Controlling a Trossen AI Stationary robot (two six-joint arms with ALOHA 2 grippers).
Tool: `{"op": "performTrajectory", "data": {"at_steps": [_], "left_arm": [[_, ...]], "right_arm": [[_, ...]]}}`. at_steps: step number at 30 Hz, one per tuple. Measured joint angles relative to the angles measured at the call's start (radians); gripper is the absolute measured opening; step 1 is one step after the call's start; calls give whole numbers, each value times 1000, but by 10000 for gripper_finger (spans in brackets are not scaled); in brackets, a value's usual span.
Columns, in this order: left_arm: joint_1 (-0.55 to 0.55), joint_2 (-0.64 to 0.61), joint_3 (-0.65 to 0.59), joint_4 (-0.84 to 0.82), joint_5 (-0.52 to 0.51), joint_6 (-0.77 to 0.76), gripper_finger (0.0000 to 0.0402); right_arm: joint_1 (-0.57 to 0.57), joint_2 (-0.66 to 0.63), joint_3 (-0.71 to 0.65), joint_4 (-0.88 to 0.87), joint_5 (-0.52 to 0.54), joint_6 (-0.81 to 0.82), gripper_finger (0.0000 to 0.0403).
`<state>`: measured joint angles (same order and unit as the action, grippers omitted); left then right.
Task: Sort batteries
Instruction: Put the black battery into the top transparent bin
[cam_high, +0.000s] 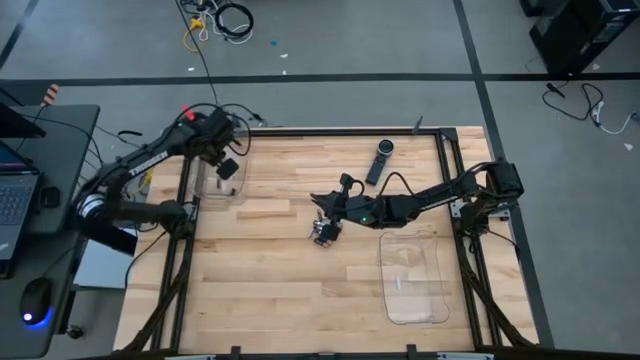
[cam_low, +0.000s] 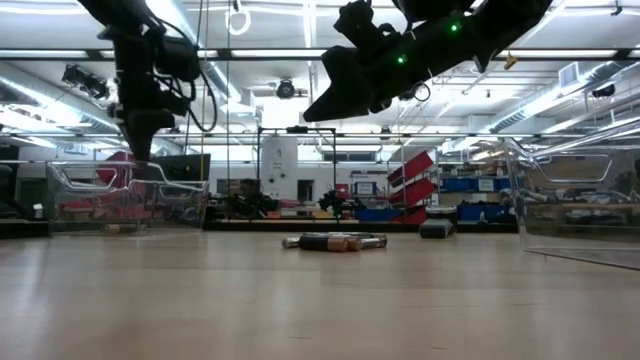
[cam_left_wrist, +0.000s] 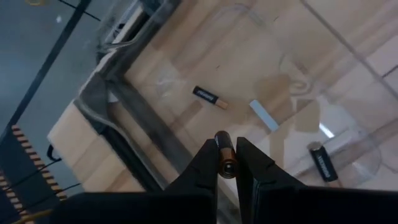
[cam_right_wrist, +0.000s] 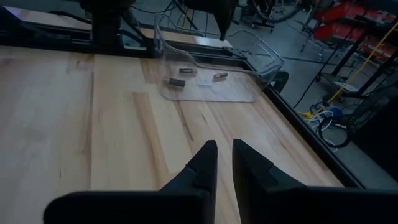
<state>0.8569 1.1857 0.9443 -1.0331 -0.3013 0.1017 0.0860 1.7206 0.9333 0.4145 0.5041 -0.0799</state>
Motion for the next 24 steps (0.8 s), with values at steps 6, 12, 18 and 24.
{"op": "performTrajectory", "data": {"at_steps": [6,12,18,24], "left_arm": [[10,90,0,62,-1,15,20],[10,129,0,170,28,29,20],[10,131,0,235,69,32,21],[10,130,-33,310,70,26,21]], "right_arm": [[0,0,0,-5,0,0,37],[0,0,0,-14,0,6,38],[0,0,0,-18,0,10,37],[0,0,0,-18,0,10,38]]}}
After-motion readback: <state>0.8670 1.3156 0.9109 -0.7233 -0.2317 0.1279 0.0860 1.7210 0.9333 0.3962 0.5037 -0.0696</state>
